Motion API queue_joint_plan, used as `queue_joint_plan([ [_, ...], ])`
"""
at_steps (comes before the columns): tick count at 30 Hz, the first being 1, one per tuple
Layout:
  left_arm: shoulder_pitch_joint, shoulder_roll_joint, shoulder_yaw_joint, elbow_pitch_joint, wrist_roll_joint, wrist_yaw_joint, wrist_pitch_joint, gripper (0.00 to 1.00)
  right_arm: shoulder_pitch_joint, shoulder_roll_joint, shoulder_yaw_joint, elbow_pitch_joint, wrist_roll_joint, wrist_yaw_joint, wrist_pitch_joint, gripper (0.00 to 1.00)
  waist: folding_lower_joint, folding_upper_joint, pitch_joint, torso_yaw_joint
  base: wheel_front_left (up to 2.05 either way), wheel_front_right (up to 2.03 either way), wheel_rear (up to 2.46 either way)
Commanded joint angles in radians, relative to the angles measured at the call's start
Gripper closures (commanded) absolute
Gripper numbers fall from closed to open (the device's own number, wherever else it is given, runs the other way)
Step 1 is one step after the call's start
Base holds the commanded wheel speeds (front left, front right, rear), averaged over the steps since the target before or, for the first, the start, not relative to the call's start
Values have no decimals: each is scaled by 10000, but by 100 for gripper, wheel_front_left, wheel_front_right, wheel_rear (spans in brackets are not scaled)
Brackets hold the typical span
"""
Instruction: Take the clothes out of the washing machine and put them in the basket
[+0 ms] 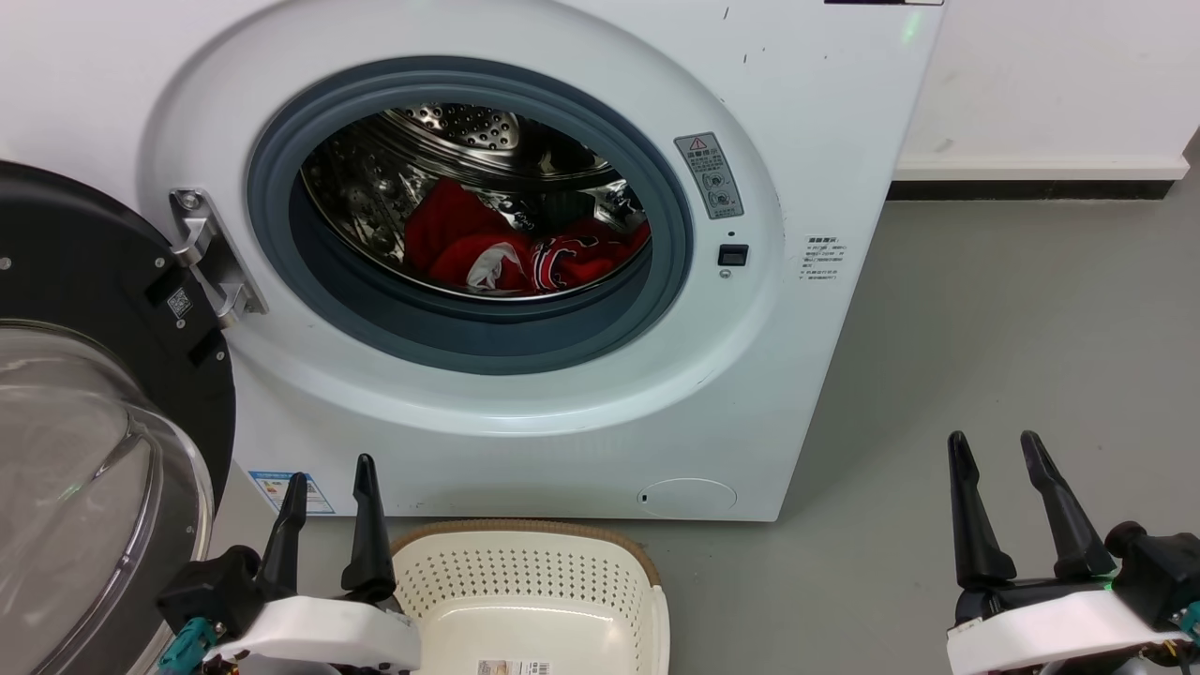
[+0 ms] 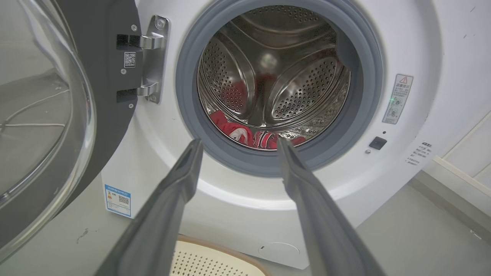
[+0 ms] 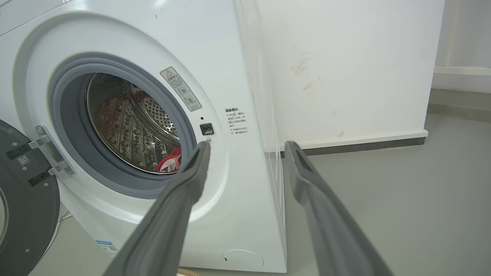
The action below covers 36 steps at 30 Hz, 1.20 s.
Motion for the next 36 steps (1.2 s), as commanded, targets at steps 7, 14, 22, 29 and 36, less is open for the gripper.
queue_joint_plan([
  [7,73,4,-57,-65,714,-5,-241,0,166,2,53,-230,-750,-3,-224,0,0,0,16,23,0,0,0],
  [14,170,4,-136,-19,1216,57,-386,0,244,4,74,-265,-1279,-3,-374,0,0,0,14,26,0,0,0],
  [22,230,5,-203,22,1728,74,-542,0,370,5,81,-322,-1787,-3,-542,0,0,0,11,28,0,0,0],
  [29,282,5,-215,94,2160,45,-682,0,420,8,56,-338,-2064,-3,-665,0,0,0,11,13,0,0,0],
  [36,358,6,-229,190,2581,80,-803,0,498,10,77,-334,-2424,-3,-810,0,0,0,0,-9,0,0,0],
])
